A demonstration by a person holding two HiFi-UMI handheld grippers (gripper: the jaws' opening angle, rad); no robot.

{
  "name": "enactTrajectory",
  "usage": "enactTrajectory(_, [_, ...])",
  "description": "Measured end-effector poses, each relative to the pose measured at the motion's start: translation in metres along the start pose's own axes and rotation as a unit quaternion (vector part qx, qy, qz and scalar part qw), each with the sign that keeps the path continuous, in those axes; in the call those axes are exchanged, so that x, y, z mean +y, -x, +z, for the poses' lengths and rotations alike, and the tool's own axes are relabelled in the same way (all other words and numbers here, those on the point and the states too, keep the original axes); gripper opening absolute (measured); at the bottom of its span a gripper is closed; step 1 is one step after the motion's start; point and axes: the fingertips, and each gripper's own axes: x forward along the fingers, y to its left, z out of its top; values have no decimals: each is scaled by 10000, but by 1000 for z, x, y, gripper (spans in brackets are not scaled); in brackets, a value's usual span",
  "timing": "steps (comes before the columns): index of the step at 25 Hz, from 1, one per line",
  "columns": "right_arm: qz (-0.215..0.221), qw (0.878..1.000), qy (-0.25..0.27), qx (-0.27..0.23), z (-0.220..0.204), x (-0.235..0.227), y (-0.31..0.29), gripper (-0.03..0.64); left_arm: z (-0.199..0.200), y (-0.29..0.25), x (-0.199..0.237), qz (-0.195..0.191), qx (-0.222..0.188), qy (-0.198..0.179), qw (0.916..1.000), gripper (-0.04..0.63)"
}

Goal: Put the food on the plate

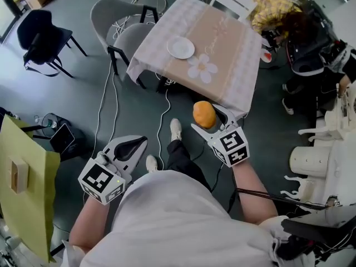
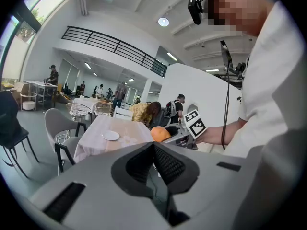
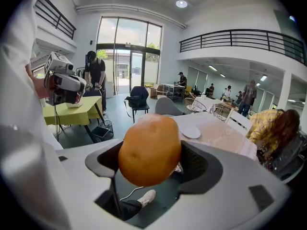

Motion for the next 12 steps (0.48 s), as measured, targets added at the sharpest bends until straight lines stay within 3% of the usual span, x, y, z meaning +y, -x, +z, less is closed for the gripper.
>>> enactTrajectory(12, [819, 9957, 390, 175, 22, -159, -169, 374, 76, -97, 92, 1153, -88, 253, 9930, 9])
